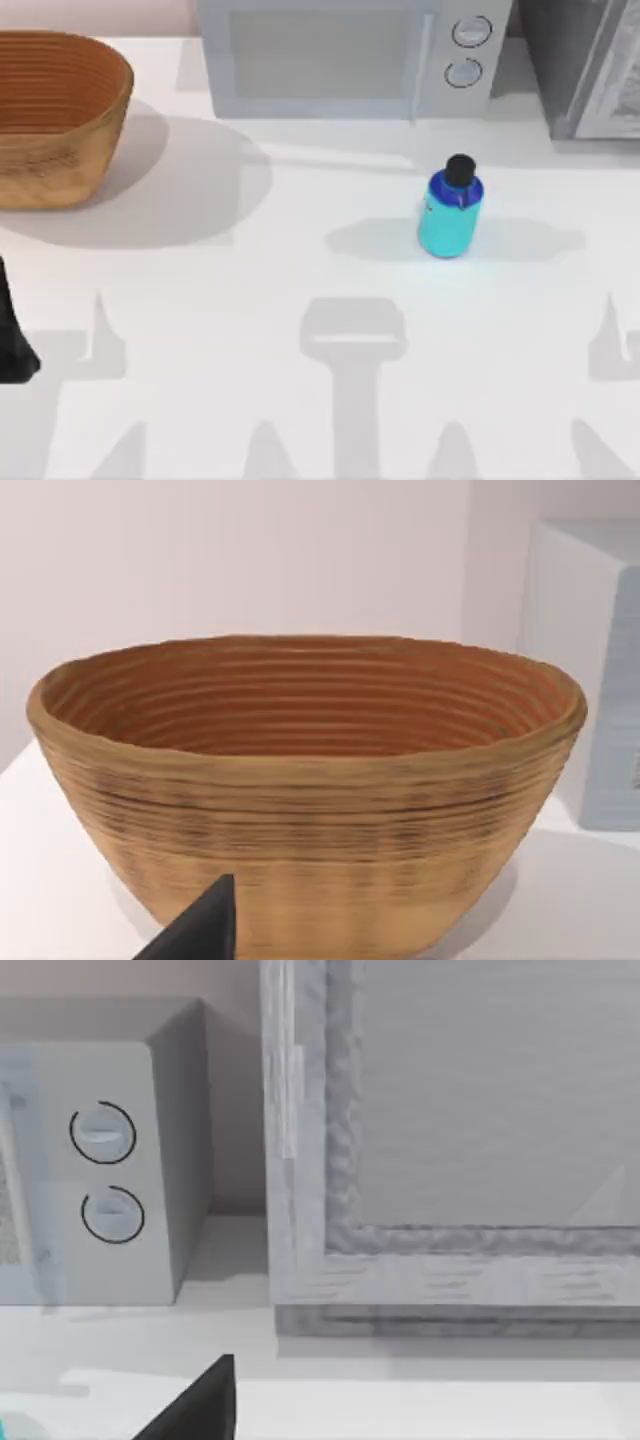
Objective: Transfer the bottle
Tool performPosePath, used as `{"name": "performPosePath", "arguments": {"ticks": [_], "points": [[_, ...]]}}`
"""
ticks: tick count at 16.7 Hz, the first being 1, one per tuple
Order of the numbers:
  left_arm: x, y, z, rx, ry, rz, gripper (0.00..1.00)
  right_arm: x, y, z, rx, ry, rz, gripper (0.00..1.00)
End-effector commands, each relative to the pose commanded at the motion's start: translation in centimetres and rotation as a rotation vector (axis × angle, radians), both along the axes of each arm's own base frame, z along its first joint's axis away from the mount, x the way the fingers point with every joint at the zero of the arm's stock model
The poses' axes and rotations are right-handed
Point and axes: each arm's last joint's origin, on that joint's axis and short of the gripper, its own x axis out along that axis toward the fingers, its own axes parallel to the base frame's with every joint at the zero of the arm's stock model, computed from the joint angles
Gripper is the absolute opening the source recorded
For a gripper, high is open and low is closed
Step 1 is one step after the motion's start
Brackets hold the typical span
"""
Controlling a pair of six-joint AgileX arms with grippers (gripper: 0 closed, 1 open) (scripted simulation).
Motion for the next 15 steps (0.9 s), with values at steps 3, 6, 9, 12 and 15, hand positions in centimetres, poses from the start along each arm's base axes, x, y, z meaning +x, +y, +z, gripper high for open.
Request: {"name": "performPosePath", "arguments": {"ticks": [3,6,9,12,15], "points": [[0.0,0.0,0.0,0.0,0.0,0.0,1.0,0.0,0.0,0.1,0.0,-0.002,0.002,1.0],[0.0,0.0,0.0,0.0,0.0,0.0,1.0,0.5,0.1,0.7,-0.002,-0.009,0.023,1.0],[0.0,0.0,0.0,0.0,0.0,0.0,1.0,1.5,0.3,1.7,-0.007,-0.011,0.072,1.0],[0.0,0.0,0.0,0.0,0.0,0.0,1.0,3.4,0.6,2.5,-0.014,-0.004,0.147,1.0],[0.0,0.0,0.0,0.0,0.0,0.0,1.0,5.9,1.1,2.7,-0.023,0.008,0.239,1.0]]}}
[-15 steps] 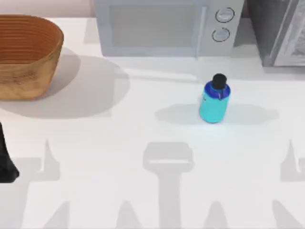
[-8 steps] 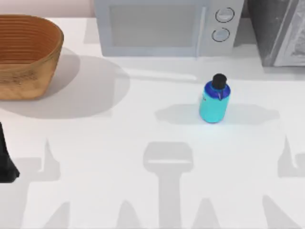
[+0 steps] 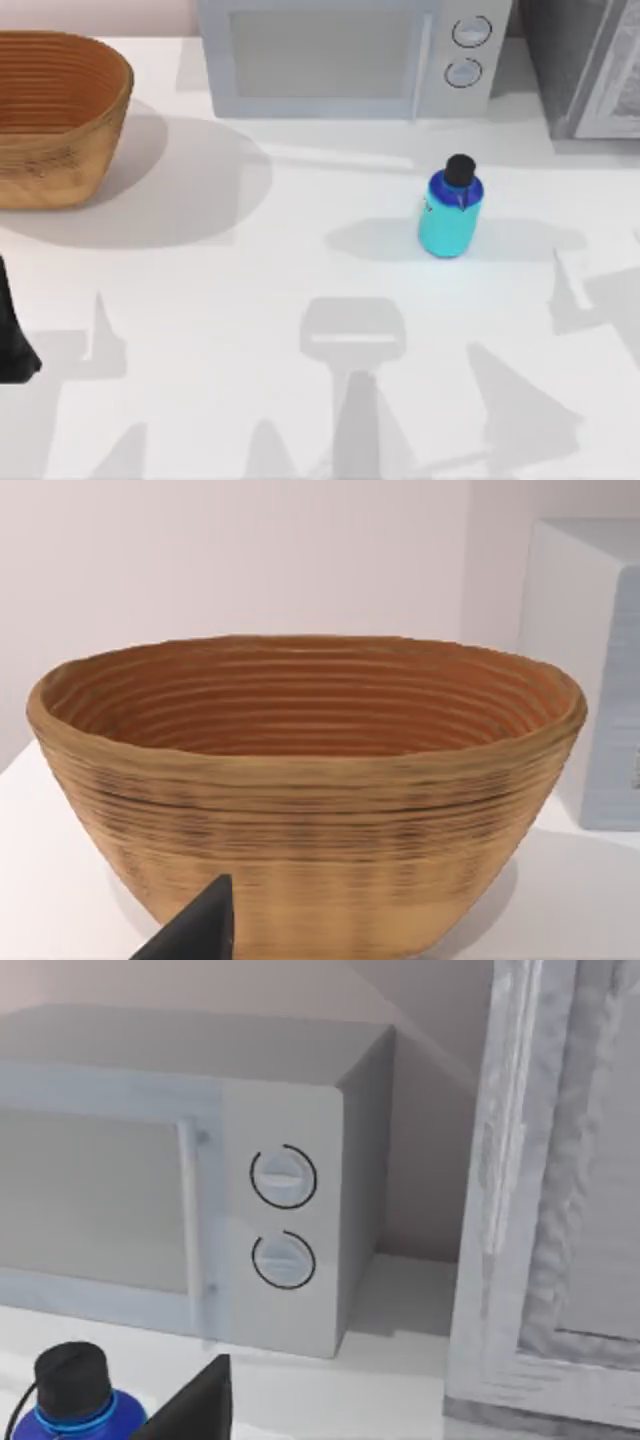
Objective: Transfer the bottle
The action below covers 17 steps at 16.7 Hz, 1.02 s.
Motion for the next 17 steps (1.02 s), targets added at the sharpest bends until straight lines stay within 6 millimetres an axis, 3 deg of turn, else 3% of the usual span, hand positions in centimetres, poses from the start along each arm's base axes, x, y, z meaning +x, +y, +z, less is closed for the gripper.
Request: {"name": "performPosePath", "arguments": {"ticks": [4,9,13,17], "points": [[0.0,0.0,0.0,0.0,0.0,0.0,1.0,4.0,0.9,-1.2,-0.015,0.018,0.14,1.0],[0.0,0.0,0.0,0.0,0.0,0.0,1.0,8.1,2.3,-5.3,-0.028,0.041,0.314,1.0],[0.0,0.0,0.0,0.0,0.0,0.0,1.0,9.8,3.2,-9.6,-0.03,0.061,0.432,1.0],[0.0,0.0,0.0,0.0,0.0,0.0,1.0,10.0,3.7,-12.9,-0.028,0.08,0.51,1.0]]}}
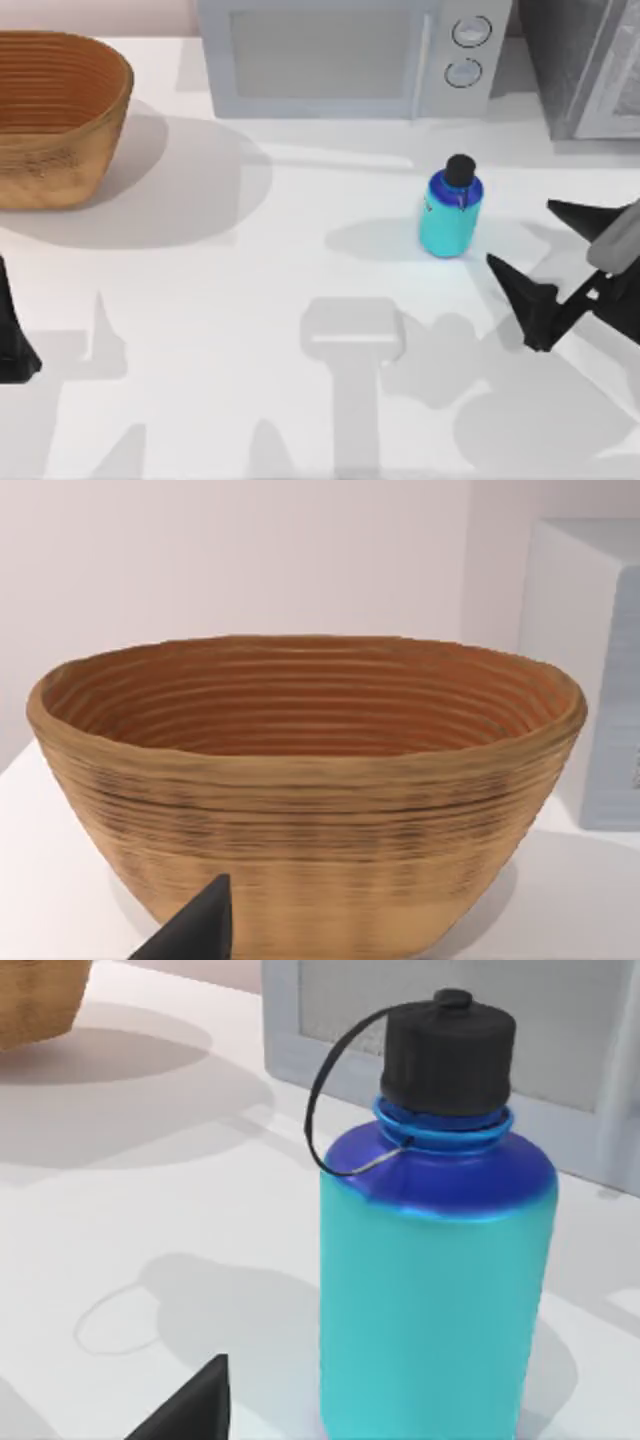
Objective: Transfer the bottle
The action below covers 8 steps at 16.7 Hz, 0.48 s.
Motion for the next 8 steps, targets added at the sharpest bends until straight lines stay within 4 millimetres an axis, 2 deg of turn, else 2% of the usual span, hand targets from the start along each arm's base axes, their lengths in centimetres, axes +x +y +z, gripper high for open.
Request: {"name": "performPosePath", "arguments": {"ticks": [3,8], "points": [[0.0,0.0,0.0,0.0,0.0,0.0,1.0,-0.08,0.14,-1.14,0.001,0.008,0.024,1.0],[0.0,0.0,0.0,0.0,0.0,0.0,1.0,-0.14,0.0,-1.17,0.0,0.013,0.018,1.0]]}}
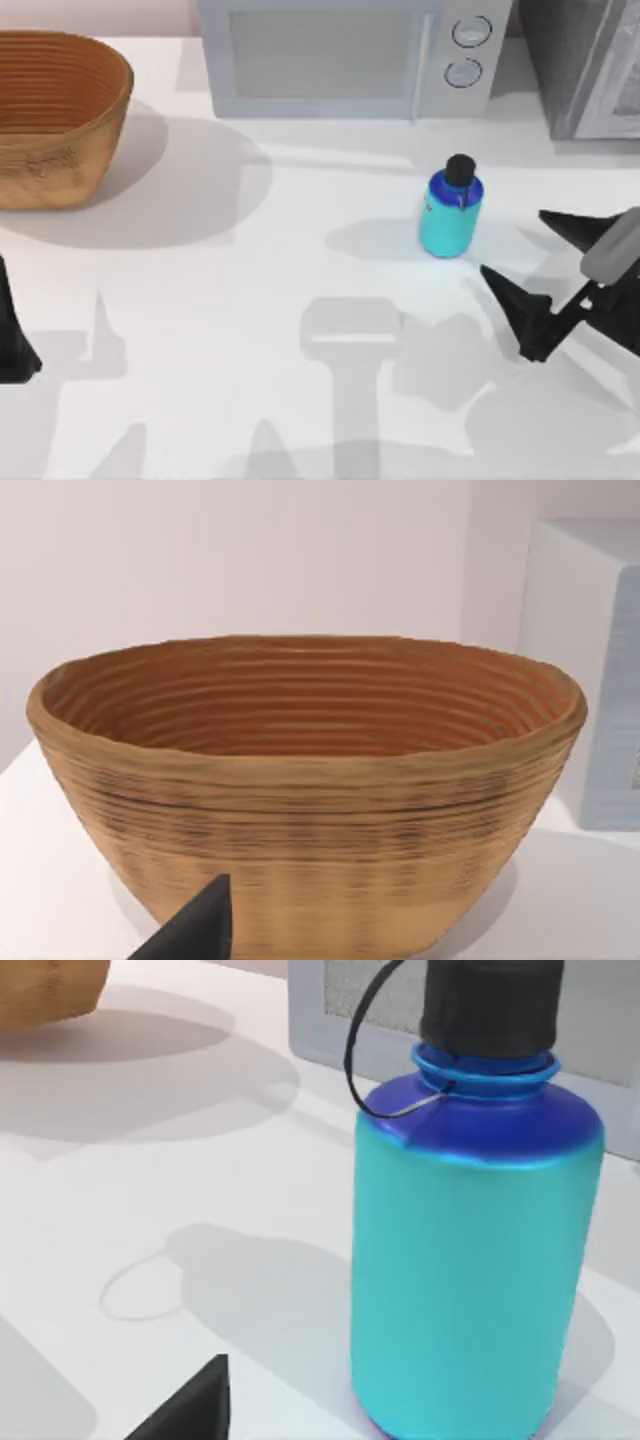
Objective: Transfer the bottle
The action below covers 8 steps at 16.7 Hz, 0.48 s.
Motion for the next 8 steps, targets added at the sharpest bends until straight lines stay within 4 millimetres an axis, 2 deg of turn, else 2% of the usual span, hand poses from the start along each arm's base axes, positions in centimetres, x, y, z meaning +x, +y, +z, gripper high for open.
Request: {"name": "performPosePath", "arguments": {"ticks": [3,8], "points": [[0.0,0.0,0.0,0.0,0.0,0.0,1.0,0.9,0.7,-0.1,0.0,-0.003,0.005,1.0],[0.0,0.0,0.0,0.0,0.0,0.0,1.0,4.8,4.2,-0.8,0.001,-0.005,0.007,1.0]]}}
